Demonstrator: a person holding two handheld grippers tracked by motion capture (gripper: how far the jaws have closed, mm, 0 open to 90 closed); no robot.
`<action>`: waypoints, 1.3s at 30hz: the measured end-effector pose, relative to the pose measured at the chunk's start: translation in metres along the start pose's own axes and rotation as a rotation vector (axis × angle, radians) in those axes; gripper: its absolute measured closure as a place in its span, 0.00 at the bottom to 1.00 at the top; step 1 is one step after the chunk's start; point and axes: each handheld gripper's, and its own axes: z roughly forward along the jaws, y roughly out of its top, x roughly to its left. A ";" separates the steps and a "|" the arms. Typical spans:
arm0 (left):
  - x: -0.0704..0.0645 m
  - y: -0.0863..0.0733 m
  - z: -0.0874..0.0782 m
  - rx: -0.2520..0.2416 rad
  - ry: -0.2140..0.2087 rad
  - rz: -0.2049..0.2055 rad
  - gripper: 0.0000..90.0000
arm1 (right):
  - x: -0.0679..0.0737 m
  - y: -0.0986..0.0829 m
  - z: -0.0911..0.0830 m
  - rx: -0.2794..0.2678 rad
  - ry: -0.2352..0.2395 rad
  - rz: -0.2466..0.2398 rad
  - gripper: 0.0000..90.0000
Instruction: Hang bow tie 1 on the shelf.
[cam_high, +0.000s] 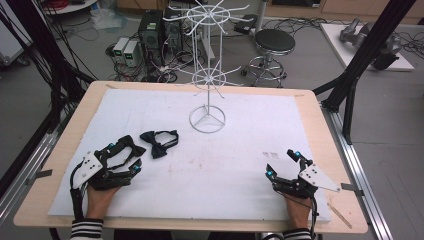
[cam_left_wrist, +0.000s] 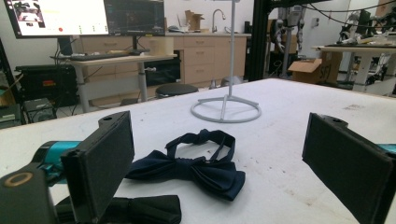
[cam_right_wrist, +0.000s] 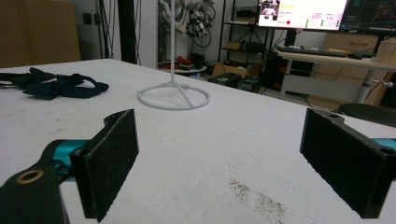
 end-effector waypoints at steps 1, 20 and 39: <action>0.000 0.000 0.000 0.002 0.000 -0.002 0.10 | 0.000 0.000 0.000 -0.001 -0.001 -0.001 0.12; -0.001 0.000 0.001 0.006 0.008 0.006 0.10 | -0.001 0.000 -0.001 -0.006 -0.003 0.013 0.12; 0.003 0.012 0.006 0.066 -0.057 0.032 0.10 | 0.000 0.000 -0.001 -0.005 -0.014 0.011 0.12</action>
